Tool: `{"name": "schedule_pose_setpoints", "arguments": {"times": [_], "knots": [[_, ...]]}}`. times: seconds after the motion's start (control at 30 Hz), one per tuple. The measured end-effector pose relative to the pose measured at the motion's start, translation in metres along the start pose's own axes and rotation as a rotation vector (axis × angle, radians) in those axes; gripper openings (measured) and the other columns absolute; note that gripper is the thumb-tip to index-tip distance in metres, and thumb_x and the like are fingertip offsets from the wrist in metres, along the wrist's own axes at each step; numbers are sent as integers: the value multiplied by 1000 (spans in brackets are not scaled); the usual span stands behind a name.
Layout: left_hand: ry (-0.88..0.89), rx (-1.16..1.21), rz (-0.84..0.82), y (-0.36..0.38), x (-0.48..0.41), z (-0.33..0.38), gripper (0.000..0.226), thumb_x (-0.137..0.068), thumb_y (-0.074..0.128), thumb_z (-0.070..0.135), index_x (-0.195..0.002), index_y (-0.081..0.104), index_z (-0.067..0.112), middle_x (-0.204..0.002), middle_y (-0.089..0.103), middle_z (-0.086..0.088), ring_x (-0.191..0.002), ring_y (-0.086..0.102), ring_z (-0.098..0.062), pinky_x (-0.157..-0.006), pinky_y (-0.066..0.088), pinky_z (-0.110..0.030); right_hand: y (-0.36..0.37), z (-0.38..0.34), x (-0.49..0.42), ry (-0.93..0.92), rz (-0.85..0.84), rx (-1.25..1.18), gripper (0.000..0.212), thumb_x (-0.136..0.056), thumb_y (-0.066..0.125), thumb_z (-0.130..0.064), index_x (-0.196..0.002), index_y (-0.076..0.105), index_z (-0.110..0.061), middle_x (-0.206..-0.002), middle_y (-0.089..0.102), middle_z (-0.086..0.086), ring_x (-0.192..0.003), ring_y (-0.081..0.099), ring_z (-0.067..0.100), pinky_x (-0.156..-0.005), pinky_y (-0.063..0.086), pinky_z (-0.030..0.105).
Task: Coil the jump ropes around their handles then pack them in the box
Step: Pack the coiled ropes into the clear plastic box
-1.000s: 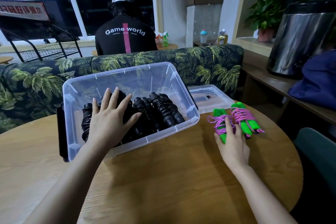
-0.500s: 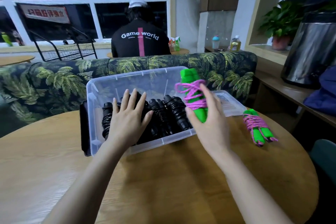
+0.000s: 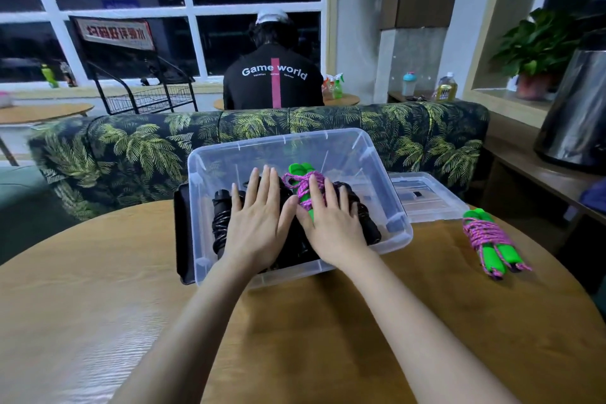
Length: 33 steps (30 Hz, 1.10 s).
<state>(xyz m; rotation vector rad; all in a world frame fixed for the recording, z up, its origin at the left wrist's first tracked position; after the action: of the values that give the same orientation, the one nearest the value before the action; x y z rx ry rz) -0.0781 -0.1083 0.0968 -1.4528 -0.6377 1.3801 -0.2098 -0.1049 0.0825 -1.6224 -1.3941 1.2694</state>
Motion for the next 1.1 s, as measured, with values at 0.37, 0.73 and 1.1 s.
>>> {"name": "schedule_pose_setpoints", "arguments": {"times": [0.37,0.73,1.1], "knots": [[23,-18,12,4,-3,-2,88,-82,-16,62,-158,2,21,-166,-3,1,-151,-13,-17,-120,-8,-48,4,10,7,-73,-218,100,88,-85,11,-79,-153,-19,-32,-162,-24,3,-149,-20,26,-116,-12,60],[26,-102,43,-6,-10,10,88,-83,-10,66,-157,12,24,-166,5,-3,-152,-2,-29,-114,-12,-62,-14,52,51,-247,3,212,88,-80,-9,-77,-156,12,-37,-164,11,-6,-152,-7,17,-112,-27,52],[222,-294,100,15,-28,39,61,-95,26,58,-139,55,26,-141,57,-5,-134,47,-35,-114,9,-68,-19,110,64,-319,364,-33,54,-104,23,-55,-150,33,-30,-156,33,-8,-148,21,10,-123,3,42]]}}
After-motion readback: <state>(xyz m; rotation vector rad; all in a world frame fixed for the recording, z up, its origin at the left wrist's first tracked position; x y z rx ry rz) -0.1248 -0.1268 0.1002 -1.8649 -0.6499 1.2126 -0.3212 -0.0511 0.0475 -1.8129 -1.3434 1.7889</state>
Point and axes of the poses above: each hand's wrist, its own x-axis away from the middle knuckle, its own y-axis out of the palm, z = x × y, the point moved 5 cm from there along -x, towards the middle knuckle
